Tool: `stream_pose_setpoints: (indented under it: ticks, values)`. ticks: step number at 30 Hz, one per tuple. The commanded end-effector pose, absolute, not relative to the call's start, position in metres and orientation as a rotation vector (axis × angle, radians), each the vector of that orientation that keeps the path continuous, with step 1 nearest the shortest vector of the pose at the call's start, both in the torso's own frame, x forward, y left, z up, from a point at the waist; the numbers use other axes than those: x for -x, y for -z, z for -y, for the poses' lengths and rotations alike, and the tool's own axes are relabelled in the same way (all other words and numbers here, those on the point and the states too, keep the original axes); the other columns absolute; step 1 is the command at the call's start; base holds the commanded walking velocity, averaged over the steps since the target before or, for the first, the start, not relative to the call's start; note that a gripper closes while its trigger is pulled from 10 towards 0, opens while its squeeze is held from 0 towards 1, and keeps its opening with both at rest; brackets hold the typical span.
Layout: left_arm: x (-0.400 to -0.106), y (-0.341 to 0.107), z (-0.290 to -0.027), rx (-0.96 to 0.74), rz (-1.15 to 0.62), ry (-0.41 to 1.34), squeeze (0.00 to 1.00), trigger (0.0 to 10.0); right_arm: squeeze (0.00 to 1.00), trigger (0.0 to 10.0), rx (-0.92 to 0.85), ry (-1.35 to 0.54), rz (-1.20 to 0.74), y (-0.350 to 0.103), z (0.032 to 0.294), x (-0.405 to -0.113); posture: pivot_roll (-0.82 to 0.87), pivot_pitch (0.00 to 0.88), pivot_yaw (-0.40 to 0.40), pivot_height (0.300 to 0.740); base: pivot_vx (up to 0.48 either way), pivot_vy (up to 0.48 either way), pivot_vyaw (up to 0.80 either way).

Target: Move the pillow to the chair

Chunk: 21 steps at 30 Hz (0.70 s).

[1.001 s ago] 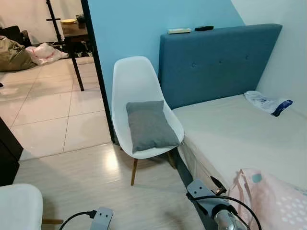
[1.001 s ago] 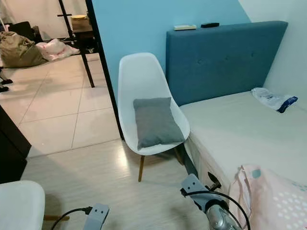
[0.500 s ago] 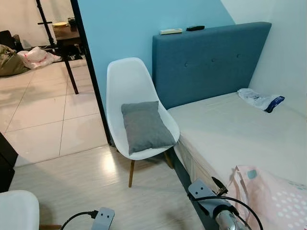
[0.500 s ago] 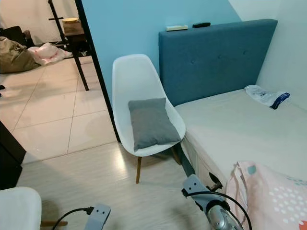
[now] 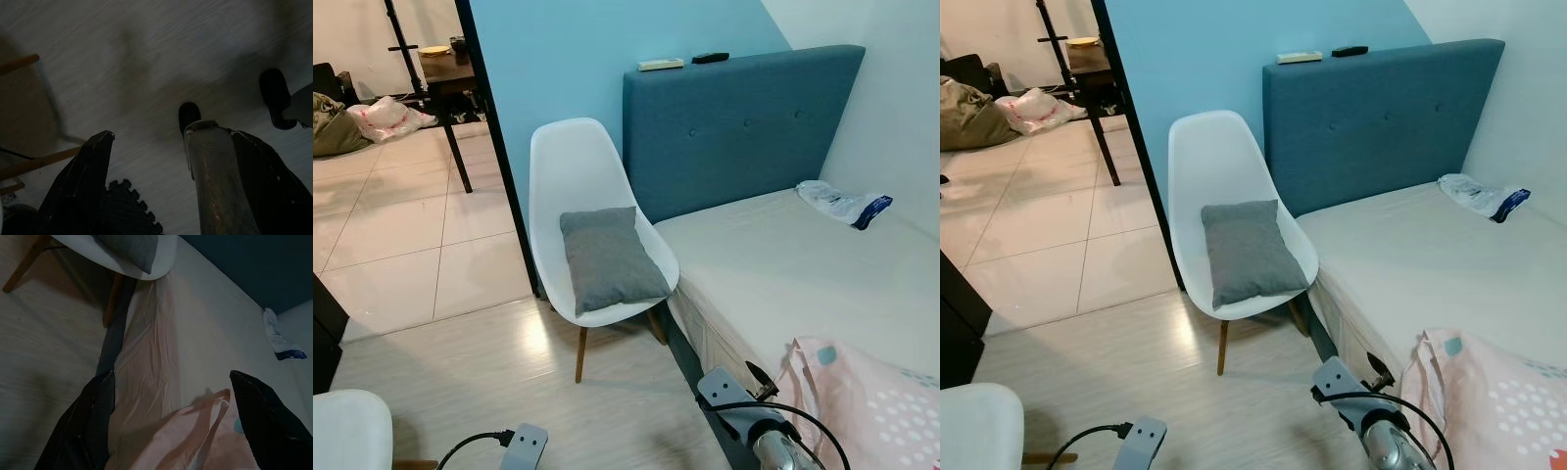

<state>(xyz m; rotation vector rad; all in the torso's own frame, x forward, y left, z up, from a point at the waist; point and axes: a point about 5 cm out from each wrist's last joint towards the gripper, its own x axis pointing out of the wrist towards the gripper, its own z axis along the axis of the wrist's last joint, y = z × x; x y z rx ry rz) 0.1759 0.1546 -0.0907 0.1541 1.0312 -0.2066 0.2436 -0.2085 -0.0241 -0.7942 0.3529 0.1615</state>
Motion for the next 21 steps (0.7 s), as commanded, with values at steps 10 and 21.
stream_pose_setpoints:
  ticks: [10,21]
  values:
    - [-0.1764,0.0905,-0.1562,-0.151,-1.040,0.203,0.00,10.0,0.00,10.0,0.782,-0.159,-0.357,0.0241,0.2083,-0.2444,-0.08,0.000,0.023,0.740,0.000,0.000,0.00]
    - [-0.1793,0.0894,-0.1518,-0.136,-1.032,0.197,0.00,10.0,0.00,10.0,0.785,-0.155,-0.366,0.0221,0.2115,-0.2477,-0.06,0.000,0.001,0.740,0.000,0.000,0.00]
